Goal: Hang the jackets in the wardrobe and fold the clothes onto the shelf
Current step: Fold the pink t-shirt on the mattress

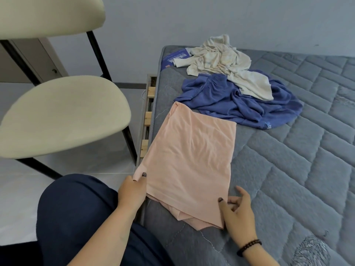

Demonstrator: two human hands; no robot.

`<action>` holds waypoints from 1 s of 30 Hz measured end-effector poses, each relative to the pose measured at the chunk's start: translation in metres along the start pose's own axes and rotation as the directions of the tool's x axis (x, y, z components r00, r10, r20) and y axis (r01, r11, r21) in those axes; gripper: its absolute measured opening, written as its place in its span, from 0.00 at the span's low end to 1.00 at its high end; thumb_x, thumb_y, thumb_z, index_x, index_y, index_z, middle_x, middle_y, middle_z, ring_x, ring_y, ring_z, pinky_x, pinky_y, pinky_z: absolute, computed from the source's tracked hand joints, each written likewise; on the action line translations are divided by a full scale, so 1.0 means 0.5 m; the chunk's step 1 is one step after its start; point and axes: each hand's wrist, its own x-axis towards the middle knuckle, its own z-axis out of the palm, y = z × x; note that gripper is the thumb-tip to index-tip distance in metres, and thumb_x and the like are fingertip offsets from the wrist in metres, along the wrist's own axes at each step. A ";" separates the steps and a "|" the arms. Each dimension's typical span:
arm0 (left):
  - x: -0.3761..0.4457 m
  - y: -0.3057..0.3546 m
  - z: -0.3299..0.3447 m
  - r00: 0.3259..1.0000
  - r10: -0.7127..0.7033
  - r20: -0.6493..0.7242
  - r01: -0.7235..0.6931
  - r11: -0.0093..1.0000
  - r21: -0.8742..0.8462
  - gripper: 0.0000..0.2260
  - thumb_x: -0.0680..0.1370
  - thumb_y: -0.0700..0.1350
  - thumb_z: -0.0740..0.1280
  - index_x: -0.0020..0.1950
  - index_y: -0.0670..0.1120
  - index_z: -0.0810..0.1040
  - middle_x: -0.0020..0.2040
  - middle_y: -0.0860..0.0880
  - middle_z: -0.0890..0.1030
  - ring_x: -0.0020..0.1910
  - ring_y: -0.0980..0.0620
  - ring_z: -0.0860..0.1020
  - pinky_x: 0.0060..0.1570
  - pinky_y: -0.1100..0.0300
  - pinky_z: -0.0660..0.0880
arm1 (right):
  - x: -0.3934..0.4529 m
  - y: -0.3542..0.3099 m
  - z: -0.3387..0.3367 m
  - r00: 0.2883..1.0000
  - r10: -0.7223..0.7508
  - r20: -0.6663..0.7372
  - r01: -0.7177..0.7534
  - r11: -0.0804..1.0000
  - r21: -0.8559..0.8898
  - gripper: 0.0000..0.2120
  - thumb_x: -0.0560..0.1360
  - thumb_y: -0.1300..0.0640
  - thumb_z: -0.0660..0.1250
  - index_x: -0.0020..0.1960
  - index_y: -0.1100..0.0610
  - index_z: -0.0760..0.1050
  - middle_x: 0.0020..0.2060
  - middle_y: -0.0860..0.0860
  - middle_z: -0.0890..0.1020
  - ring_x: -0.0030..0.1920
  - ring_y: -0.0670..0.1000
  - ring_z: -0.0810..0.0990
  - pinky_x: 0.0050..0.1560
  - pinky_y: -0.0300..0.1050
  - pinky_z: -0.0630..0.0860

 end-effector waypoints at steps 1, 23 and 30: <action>-0.006 0.004 0.000 1.000 -0.002 -0.002 0.001 0.999 -0.034 0.12 0.80 0.52 0.61 0.51 0.43 0.74 0.45 0.43 0.79 0.42 0.44 0.79 0.39 0.51 0.80 | 0.010 0.000 -0.008 0.998 0.030 0.050 -0.030 1.000 0.007 0.30 0.74 0.59 0.69 0.72 0.55 0.60 0.41 0.51 0.81 0.40 0.49 0.80 0.41 0.38 0.72; -0.074 0.245 0.021 0.970 0.236 0.063 -0.216 0.948 -0.232 0.08 0.76 0.36 0.62 0.54 0.43 0.77 0.31 0.44 0.80 0.21 0.54 0.75 0.22 0.62 0.71 | 0.093 -0.113 -0.145 0.974 -0.158 0.160 0.014 0.752 0.659 0.08 0.77 0.64 0.61 0.50 0.64 0.78 0.44 0.57 0.86 0.41 0.52 0.85 0.36 0.37 0.80; -0.012 0.402 0.087 0.957 0.203 0.208 -0.135 0.944 -0.301 0.09 0.80 0.40 0.59 0.42 0.44 0.77 0.26 0.49 0.81 0.22 0.56 0.78 0.22 0.66 0.72 | 0.208 -0.119 -0.094 0.970 -0.082 0.229 0.027 0.972 0.234 0.28 0.71 0.68 0.71 0.67 0.55 0.66 0.59 0.52 0.75 0.58 0.50 0.76 0.59 0.45 0.74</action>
